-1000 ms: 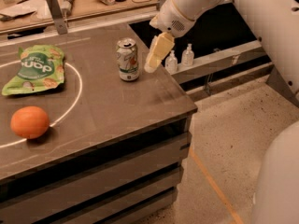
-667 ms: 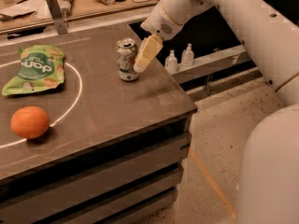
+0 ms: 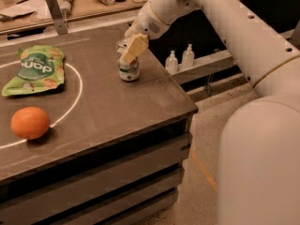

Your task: Move 7up can near green rice chip bag

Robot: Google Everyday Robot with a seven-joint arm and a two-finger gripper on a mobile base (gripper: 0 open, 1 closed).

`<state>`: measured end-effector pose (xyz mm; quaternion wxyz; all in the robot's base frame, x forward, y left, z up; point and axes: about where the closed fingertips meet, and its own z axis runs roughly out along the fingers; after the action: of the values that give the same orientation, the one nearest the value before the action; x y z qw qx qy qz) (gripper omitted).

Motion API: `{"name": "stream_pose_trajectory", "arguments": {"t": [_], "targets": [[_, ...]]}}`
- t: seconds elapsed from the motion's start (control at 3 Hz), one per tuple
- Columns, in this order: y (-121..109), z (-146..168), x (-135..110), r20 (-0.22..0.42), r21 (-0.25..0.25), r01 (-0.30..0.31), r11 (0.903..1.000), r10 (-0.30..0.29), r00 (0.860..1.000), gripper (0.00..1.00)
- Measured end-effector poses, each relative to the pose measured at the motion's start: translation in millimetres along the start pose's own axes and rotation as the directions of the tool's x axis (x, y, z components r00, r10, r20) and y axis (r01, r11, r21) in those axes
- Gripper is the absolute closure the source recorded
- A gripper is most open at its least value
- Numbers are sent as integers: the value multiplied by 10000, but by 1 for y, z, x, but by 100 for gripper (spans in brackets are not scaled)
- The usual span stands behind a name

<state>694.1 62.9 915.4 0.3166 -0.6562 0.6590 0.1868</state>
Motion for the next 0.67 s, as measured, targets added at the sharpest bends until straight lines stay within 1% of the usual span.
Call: {"name": "stream_pose_trajectory", "arguments": {"t": [0.33,0.67], "targets": [[1,7,-7,-1,-297,161,9994,-161,9999,56],[6,34,-26,331,-1354,707,9883,-668,9972,87]]}}
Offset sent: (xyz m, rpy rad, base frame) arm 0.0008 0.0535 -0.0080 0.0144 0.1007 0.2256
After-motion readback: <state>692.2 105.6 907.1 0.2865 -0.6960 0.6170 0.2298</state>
